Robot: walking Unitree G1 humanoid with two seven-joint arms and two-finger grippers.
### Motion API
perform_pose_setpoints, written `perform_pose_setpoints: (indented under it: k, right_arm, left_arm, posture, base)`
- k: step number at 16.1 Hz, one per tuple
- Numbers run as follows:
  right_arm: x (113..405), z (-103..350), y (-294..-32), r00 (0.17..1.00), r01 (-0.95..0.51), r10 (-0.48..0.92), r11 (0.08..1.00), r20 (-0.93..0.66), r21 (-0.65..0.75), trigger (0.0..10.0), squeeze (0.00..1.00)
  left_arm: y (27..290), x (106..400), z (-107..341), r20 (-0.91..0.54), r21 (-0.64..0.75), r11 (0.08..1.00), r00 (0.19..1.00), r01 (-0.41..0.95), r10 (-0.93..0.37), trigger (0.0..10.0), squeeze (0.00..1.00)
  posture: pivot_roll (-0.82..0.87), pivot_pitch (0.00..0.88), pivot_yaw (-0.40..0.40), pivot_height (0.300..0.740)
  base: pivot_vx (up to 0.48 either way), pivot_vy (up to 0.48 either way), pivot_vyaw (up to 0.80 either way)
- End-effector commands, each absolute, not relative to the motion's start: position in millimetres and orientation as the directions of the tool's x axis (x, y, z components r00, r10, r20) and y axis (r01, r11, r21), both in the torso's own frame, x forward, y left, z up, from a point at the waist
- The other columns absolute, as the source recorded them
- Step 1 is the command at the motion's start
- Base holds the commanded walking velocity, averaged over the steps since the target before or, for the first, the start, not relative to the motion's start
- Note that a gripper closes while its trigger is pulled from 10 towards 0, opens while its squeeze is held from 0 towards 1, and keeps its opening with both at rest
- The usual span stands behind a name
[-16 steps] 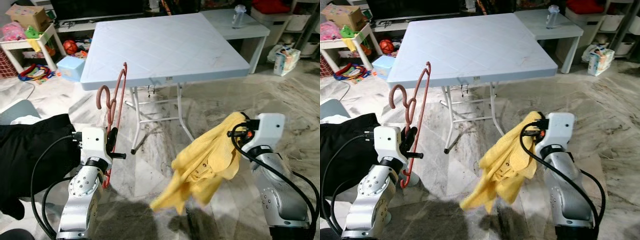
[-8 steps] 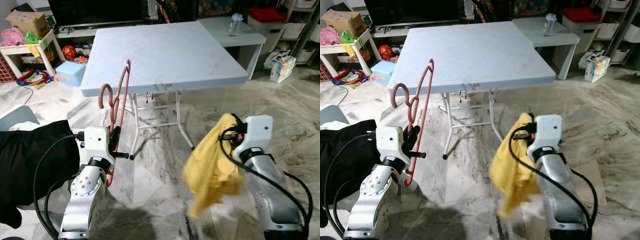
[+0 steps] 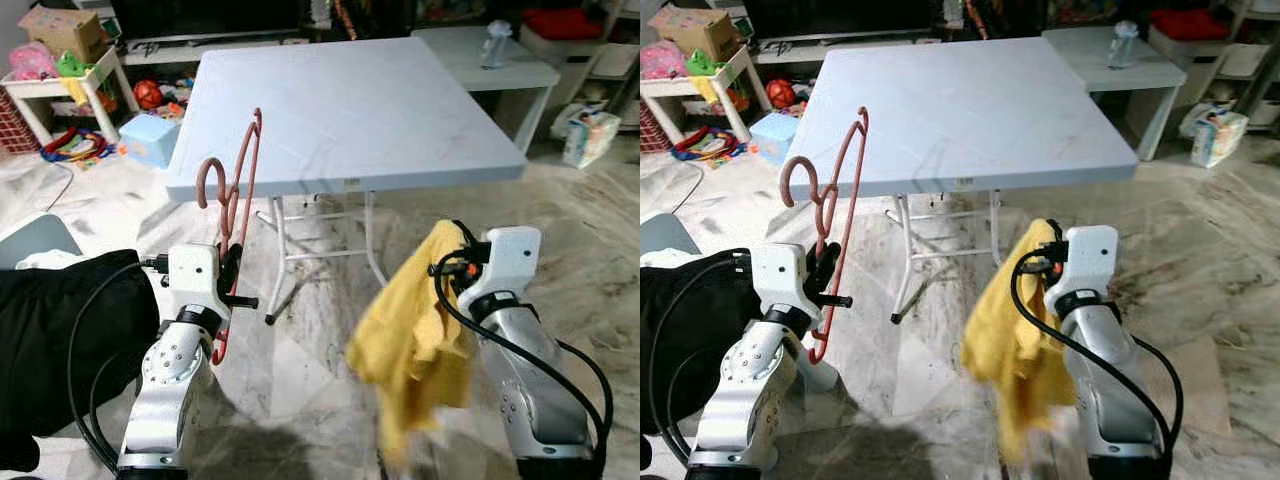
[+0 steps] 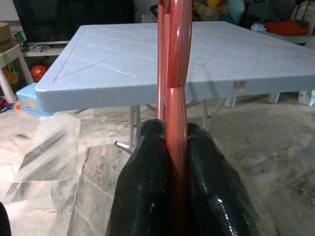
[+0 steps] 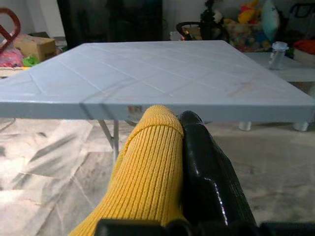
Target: Hang hanger
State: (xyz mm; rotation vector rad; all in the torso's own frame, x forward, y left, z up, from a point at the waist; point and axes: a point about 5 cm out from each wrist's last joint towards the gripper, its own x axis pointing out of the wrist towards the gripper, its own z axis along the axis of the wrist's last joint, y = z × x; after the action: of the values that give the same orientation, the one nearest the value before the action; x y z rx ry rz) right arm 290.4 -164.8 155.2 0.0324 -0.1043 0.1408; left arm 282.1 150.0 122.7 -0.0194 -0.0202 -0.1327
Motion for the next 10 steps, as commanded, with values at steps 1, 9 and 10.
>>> perform_pose_setpoints:
  k: [1, 9, 10]
  right_arm:
    - [292.2, 163.6, -165.7, 0.981, -0.137, 0.130, 0.989, 0.142, 0.045, 10.0, 0.00]
    - [298.1, 169.9, -163.8, 0.978, -0.132, 0.129, 0.991, 0.164, 0.005, 10.0, 0.00]
    - [299.3, 171.0, -164.0, 0.978, -0.131, 0.128, 0.991, 0.166, 0.006, 10.0, 0.00]
  left_arm:
    - [146.4, 281.7, 126.2, 0.040, -0.024, 0.989, 0.988, 0.148, -0.147, 10.0, 0.00]
    - [141.8, 285.2, 130.5, 0.054, -0.036, 0.989, 0.989, 0.141, -0.139, 10.0, 0.00]
    - [141.8, 286.0, 131.0, 0.056, -0.039, 0.990, 0.989, 0.137, -0.135, 10.0, 0.00]
  posture:
    - [0.00, 0.000, 0.017, 0.740]
    - [0.00, 0.004, 0.008, 0.740]
    - [0.00, 0.008, 0.007, 0.740]
  base:
    - [0.390, 0.277, 0.00]
    - [0.386, 0.284, 0.00]
    - [0.382, 0.289, 0.00]
